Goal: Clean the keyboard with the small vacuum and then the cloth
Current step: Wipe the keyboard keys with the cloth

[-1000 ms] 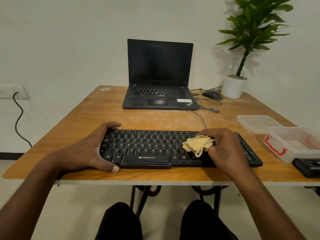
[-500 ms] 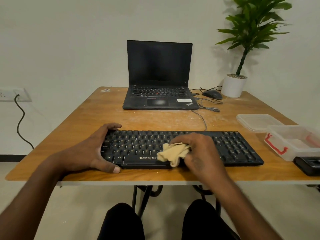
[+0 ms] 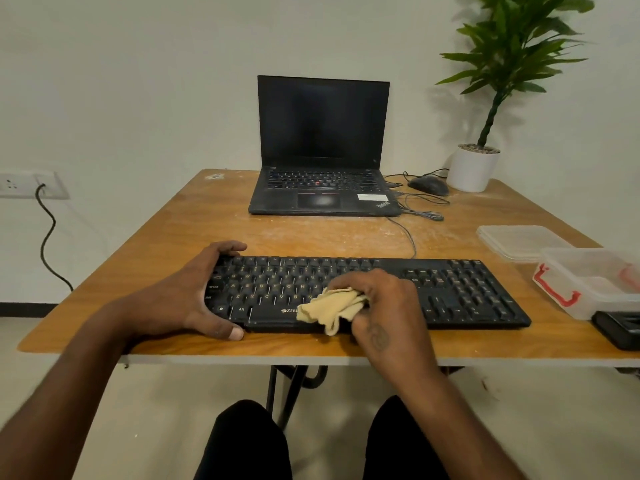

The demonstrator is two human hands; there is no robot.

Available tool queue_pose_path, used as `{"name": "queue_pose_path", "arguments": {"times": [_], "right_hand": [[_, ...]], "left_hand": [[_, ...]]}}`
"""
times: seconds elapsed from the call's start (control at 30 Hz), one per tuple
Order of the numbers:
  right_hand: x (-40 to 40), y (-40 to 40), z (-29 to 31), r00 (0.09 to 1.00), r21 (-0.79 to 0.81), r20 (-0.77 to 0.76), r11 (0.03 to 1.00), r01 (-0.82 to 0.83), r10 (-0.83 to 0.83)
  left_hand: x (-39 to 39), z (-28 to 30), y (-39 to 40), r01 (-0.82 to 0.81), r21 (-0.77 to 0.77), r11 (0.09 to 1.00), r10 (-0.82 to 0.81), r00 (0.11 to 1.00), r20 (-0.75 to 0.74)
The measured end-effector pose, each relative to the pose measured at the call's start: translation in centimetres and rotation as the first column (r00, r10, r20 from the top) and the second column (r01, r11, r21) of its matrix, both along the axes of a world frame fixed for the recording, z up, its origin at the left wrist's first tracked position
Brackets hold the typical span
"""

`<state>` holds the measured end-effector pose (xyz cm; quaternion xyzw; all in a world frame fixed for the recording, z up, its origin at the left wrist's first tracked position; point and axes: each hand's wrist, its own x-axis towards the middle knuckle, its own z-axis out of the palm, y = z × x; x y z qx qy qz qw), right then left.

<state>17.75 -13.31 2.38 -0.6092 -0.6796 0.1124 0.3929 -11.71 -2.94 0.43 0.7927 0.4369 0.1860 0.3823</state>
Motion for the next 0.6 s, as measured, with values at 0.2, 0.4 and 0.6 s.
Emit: {"name": "queue_pose_path", "arguments": {"times": [0.2, 0.4, 0.6], "right_hand": [[2.7, -0.2, -0.7, 0.997, 0.025, 0.073, 1.0, 0.007, -0.009], [5.4, -1.6, -1.0, 0.976, 0.088, -0.014, 0.972, 0.217, -0.217], [1.4, -1.6, -2.1, 0.995, 0.145, -0.07, 0.986, 0.078, -0.069]], "left_hand": [[0.0, 0.0, 0.0, 0.004, 0.001, 1.0, -0.004, 1.0, -0.017], [0.0, 0.0, 0.0, 0.003, 0.005, 1.0, -0.003, 1.0, -0.014], [0.1, 0.1, -0.2, 0.0, 0.018, 1.0, 0.0, 1.0, -0.022]]}}
